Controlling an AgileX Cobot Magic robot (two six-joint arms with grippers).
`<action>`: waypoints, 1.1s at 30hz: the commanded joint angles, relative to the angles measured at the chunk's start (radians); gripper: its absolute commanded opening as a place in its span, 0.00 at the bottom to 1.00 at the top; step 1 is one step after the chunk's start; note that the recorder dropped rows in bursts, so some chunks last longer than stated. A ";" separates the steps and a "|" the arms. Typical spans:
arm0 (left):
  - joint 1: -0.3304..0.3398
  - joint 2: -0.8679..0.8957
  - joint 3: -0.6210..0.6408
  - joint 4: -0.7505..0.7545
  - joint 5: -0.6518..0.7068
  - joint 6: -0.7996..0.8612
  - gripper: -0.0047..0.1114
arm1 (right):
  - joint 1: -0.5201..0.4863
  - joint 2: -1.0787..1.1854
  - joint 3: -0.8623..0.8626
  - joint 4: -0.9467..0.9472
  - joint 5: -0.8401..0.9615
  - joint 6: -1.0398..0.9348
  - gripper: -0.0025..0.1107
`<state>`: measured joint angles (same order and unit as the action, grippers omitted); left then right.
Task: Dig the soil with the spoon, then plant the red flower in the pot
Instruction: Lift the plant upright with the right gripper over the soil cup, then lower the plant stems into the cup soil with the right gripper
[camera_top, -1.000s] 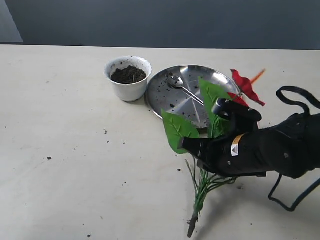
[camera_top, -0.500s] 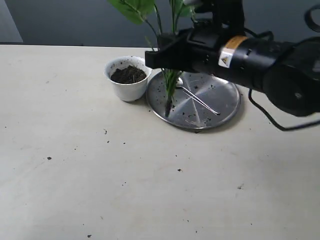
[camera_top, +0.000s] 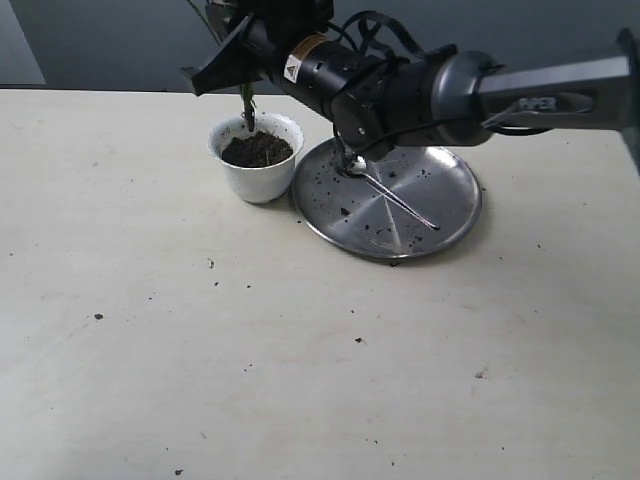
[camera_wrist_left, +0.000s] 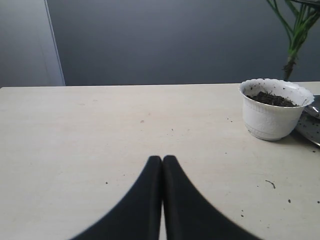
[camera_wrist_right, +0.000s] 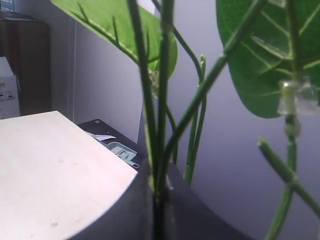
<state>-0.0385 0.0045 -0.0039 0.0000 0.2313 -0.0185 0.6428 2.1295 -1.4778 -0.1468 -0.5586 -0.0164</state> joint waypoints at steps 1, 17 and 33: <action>-0.005 -0.005 0.004 -0.007 0.000 0.000 0.05 | -0.005 0.087 -0.114 -0.001 -0.019 -0.045 0.02; -0.005 -0.005 0.004 -0.007 0.000 0.000 0.05 | -0.034 0.180 -0.193 0.001 0.061 -0.045 0.02; -0.005 -0.005 0.004 -0.007 0.000 0.000 0.05 | -0.032 0.251 -0.193 -0.002 0.177 0.098 0.02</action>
<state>-0.0385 0.0045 -0.0039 0.0000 0.2313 -0.0185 0.6135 2.3715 -1.6660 -0.1473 -0.4281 0.0425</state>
